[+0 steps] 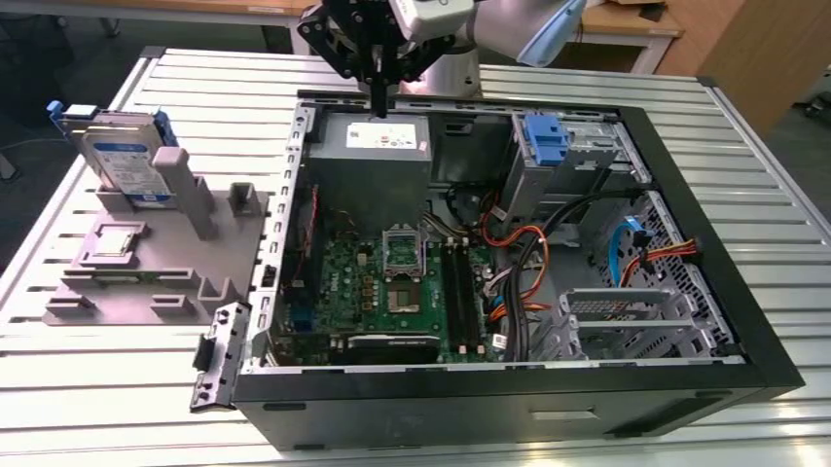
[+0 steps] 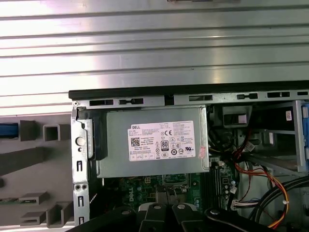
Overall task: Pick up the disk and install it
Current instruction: 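Reach for the disk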
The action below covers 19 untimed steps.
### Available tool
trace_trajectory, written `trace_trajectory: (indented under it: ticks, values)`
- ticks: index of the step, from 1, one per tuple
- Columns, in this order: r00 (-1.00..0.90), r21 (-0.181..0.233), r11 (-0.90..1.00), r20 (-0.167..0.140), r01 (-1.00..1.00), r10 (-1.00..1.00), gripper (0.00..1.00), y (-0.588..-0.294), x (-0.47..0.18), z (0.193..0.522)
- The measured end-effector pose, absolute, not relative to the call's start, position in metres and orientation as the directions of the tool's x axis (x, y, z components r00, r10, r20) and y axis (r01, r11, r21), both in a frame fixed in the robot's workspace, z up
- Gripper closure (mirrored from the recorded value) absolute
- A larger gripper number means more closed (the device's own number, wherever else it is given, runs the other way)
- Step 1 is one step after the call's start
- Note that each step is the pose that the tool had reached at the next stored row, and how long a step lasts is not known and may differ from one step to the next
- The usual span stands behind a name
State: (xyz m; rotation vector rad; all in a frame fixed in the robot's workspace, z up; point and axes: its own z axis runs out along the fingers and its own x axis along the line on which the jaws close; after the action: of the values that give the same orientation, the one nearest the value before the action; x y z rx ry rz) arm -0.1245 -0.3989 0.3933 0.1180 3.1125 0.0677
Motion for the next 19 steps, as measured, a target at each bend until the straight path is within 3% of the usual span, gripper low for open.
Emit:
trace_trajectory:
  ticks: [19]
  values:
    - [-0.997, 0.044, 0.996, -0.024, 0.075, 0.076, 0.90, -0.3989, -0.1290, 0.3932]
